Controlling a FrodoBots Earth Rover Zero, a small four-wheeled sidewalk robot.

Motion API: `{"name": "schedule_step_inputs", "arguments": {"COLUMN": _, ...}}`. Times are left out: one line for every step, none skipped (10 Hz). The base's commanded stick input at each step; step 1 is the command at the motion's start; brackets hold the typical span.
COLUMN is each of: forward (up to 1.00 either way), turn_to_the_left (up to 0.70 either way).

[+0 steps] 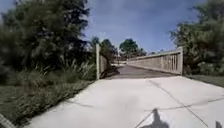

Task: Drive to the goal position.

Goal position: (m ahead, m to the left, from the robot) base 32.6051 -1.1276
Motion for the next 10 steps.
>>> {"name": "schedule_step_inputs", "arguments": {"forward": 0.85, "turn_to_the_left": 0.0}}
{"name": "schedule_step_inputs", "arguments": {"forward": 0.85, "turn_to_the_left": 0.0}}
{"name": "schedule_step_inputs", "arguments": {"forward": 0.85, "turn_to_the_left": 0.0}}
{"name": "schedule_step_inputs", "arguments": {"forward": 0.85, "turn_to_the_left": 0.0}}
{"name": "schedule_step_inputs", "arguments": {"forward": 0.85, "turn_to_the_left": 0.0}}
{"name": "schedule_step_inputs", "arguments": {"forward": 0.85, "turn_to_the_left": 0.0}}
{"name": "schedule_step_inputs", "arguments": {"forward": 0.85, "turn_to_the_left": 0.0}}
{"name": "schedule_step_inputs", "arguments": {"forward": 0.85, "turn_to_the_left": 0.0}}
{"name": "schedule_step_inputs", "arguments": {"forward": 0.85, "turn_to_the_left": 0.0}}
{"name": "schedule_step_inputs", "arguments": {"forward": 0.85, "turn_to_the_left": 0.0}}
